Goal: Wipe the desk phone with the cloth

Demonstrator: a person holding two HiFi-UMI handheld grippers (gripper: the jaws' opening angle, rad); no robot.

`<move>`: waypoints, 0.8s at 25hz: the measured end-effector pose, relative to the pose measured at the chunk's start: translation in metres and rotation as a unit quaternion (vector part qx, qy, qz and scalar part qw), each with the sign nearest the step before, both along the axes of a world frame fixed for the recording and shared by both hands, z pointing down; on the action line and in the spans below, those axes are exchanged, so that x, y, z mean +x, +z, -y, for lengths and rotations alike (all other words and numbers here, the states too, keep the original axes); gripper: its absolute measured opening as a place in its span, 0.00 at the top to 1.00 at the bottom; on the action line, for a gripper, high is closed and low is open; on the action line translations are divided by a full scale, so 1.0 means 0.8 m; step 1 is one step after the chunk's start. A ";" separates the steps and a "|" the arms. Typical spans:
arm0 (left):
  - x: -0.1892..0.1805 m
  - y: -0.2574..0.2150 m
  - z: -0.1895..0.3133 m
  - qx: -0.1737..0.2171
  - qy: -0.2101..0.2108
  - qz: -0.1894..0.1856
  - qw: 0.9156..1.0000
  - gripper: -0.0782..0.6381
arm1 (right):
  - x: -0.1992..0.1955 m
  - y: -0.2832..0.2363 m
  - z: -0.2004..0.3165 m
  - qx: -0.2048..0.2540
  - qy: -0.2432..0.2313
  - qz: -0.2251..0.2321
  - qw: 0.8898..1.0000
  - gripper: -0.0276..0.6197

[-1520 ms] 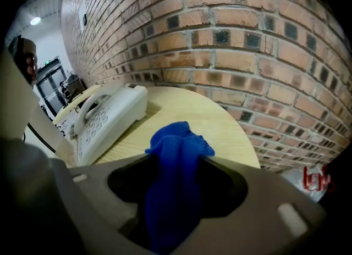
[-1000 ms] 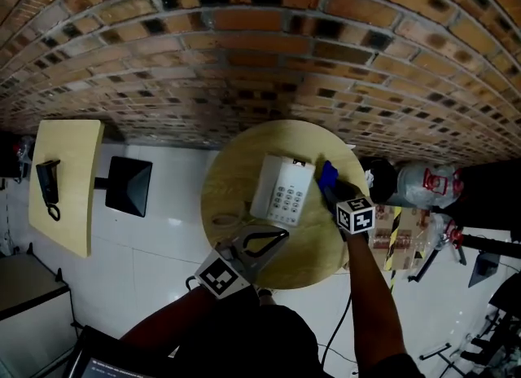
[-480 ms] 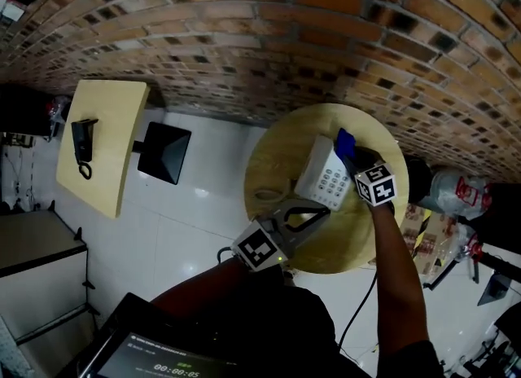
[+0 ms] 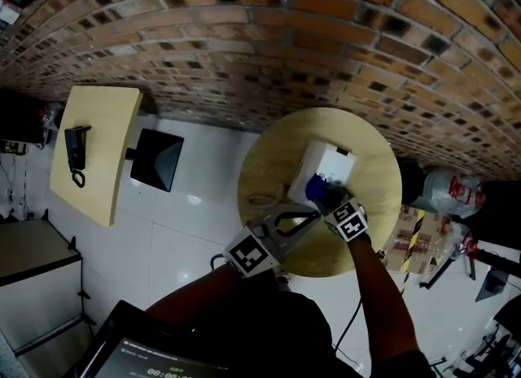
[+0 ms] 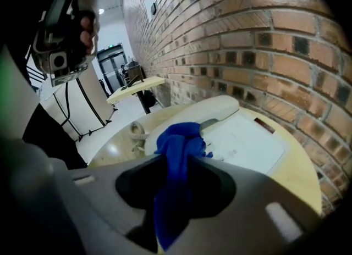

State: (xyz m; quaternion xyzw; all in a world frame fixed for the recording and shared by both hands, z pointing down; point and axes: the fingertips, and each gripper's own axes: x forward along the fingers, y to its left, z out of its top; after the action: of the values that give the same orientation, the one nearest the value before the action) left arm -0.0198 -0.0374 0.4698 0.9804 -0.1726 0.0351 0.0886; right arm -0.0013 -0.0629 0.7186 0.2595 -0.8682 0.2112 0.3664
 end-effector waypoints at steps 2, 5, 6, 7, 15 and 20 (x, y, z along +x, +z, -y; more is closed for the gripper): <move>-0.001 0.000 0.001 -0.006 -0.004 -0.002 1.000 0.90 | -0.013 0.007 -0.029 -0.014 -0.007 0.007 1.000 0.77; 0.001 0.002 0.002 -0.011 -0.001 0.002 1.000 0.90 | -0.022 0.016 -0.060 -0.035 0.003 0.023 0.999 0.77; 0.001 0.003 0.002 -0.010 0.001 0.003 1.000 0.90 | -0.023 0.017 -0.068 -0.042 0.005 0.026 0.999 0.77; 0.002 0.002 0.002 -0.009 0.001 0.002 1.000 0.90 | -0.022 0.018 -0.072 -0.045 0.005 0.027 0.999 0.77; 0.001 0.001 0.004 -0.010 -0.003 -0.007 1.000 0.90 | 0.025 -0.058 0.028 0.023 0.092 0.081 0.992 0.77; -0.005 0.005 0.009 -0.016 -0.009 0.000 1.000 0.90 | 0.041 -0.093 0.120 0.065 0.099 0.075 0.990 0.77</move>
State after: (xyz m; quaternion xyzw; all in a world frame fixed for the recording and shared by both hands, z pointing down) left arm -0.0239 -0.0444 0.4740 0.9772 -0.1811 0.0369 0.1043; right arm 0.0315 -0.1591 0.6444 0.3507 -0.8752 0.2090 0.2596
